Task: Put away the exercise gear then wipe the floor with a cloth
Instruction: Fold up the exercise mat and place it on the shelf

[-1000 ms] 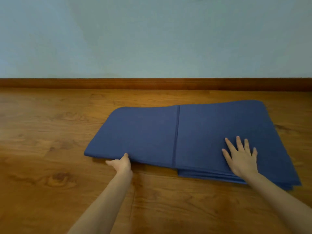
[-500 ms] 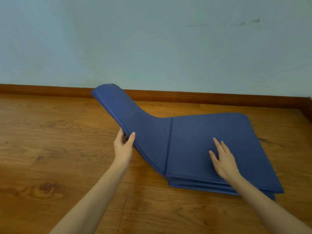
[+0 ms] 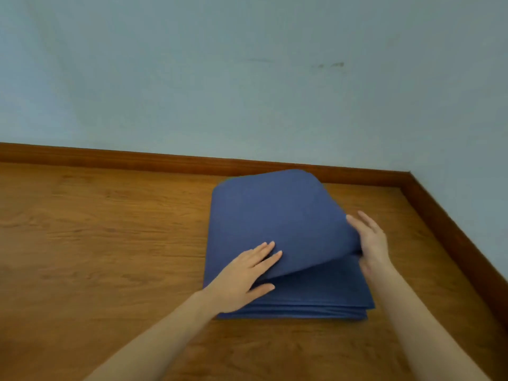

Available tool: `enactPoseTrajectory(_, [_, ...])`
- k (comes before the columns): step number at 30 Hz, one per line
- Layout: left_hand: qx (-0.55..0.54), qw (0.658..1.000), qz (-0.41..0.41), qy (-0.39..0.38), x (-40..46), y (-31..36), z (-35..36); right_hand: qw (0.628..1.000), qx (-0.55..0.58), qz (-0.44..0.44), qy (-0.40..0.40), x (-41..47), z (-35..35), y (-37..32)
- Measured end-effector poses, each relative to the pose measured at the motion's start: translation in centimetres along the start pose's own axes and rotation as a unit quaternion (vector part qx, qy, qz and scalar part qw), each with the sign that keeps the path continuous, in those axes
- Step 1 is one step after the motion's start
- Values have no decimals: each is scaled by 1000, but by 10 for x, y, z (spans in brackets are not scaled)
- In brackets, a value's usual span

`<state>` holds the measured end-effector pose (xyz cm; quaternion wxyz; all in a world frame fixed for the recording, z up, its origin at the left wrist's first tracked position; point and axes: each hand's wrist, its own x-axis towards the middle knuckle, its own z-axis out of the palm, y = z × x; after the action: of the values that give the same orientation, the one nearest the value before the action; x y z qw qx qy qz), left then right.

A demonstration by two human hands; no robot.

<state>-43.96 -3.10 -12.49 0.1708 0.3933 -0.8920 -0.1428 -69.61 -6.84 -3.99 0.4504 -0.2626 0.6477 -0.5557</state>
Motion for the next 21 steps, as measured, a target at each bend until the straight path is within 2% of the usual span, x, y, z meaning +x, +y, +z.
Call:
enactPoseTrajectory(2, [-41, 999, -9, 12, -3, -5, 4, 997, -79, 20, 3, 1, -16, 21])
enactPoseTrajectory(3, [-71, 996, -38, 41, -6, -9, 7, 996, -85, 18, 13, 2, -22, 28])
enactPoseTrajectory(6, [-81, 963, -208, 149, -13, -40, 21, 997, -58, -2, 53, 2, -42, 33])
enactPoseTrajectory(8, [-73, 931, -332, 136, -15, -64, 24, 996, -59, -4, 67, 5, -59, 34])
enactPoseTrajectory(9, [-83, 922, -362, 114, -13, -68, 24, 995, -73, -1, 64, 5, -68, 37])
enactPoseTrajectory(12, [-125, 922, -362, 62, 1, -53, 29, 984, -169, 25, 50, 12, -85, 56])
enactPoseTrajectory(14, [-84, 917, -388, 22, 12, -31, 40, 964, -260, 3, 61, 15, -87, 62])
enactPoseTrajectory(17, [20, 905, -424, -19, 18, -16, 53, 931, -351, -99, 26, 18, -69, 58])
enactPoseTrajectory(19, [36, 906, -421, -18, 15, -17, 57, 893, -415, -174, -18, 21, -47, 57])
enactPoseTrajectory(21, [50, 913, -404, 8, 14, -20, 60, 855, -472, -206, -58, 24, -25, 60])
